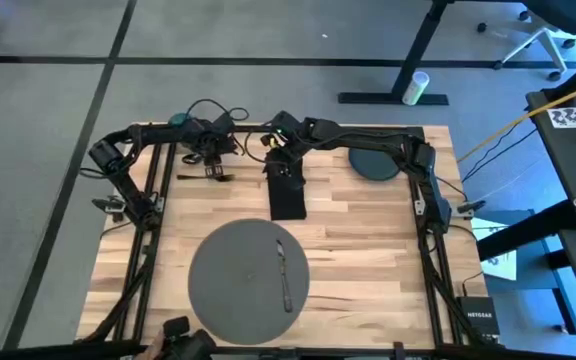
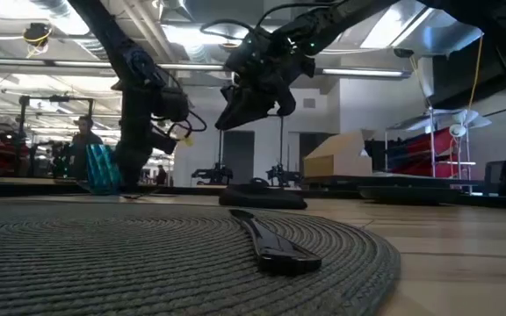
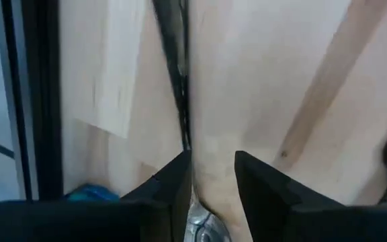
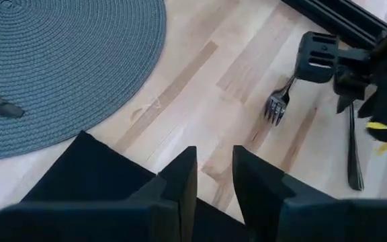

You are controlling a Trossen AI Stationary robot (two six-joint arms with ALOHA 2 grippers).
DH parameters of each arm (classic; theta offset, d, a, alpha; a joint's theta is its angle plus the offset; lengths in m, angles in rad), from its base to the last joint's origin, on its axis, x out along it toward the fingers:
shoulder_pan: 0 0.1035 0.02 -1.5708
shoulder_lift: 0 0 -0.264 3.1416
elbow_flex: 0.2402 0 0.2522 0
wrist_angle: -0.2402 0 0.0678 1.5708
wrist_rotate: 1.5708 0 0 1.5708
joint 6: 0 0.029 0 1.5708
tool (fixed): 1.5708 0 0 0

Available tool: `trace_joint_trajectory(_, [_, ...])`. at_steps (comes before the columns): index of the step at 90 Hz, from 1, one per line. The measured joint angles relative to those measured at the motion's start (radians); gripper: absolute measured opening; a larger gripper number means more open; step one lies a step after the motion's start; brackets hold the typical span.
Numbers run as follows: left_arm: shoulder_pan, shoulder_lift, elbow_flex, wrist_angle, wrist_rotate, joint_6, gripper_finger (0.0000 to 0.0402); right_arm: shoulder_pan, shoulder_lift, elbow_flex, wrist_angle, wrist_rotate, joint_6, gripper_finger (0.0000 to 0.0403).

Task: Set table place
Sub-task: Put the black spoon on the black table mat to the right of the black table knife

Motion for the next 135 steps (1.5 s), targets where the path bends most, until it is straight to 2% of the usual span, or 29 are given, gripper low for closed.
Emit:
trace_joint_trajectory(12, [0.055,0.0,0.0,0.003,0.002,0.001,0.01,0.0,0.0,0.0,-0.006,0.0,0.0,0.008])
trace_joint_trajectory(22, [0.095,-0.003,0.002,0.01,0.05,0.003,0.01,0.0,0.0,0.0,-0.006,0.0,0.0,0.008])
trace_joint_trajectory(28, [0.106,-0.003,0.002,0.007,0.096,-0.002,0.01,0.0,0.0,0.0,-0.006,0.0,0.0,0.008])
trace_joint_trajectory(45, [0.111,-0.001,0.0,-0.004,0.14,-0.015,0.01,0.0,0.0,0.0,-0.009,0.0,0.0,0.008])
trace_joint_trajectory(60, [0.111,0.005,0.0,0.001,0.142,0.004,0.01,0.0,0.0,0.0,-0.01,0.0,0.0,0.008])
trace_joint_trajectory(89, [0.092,0.089,0.005,0.006,0.129,0.005,0.0098,0.0,0.0,0.0,-0.016,-0.012,0.0,0.008])
trace_joint_trajectory(98, [0.056,0.084,0.003,-0.002,0.077,0.022,0.0078,0.0,0.0,0.0,-0.016,-0.018,0.0,0.008])
trace_joint_trajectory(111, [-0.004,0.078,0.002,-0.022,-0.007,0.023,0.0013,-0.001,0.0,0.0,-0.015,-0.019,0.0,0.008])
trace_joint_trajectory(135, [-0.093,0.009,-0.003,-0.047,-0.034,0.035,0.0001,-0.001,-0.005,0.0,-0.034,-0.017,-0.005,0.008])
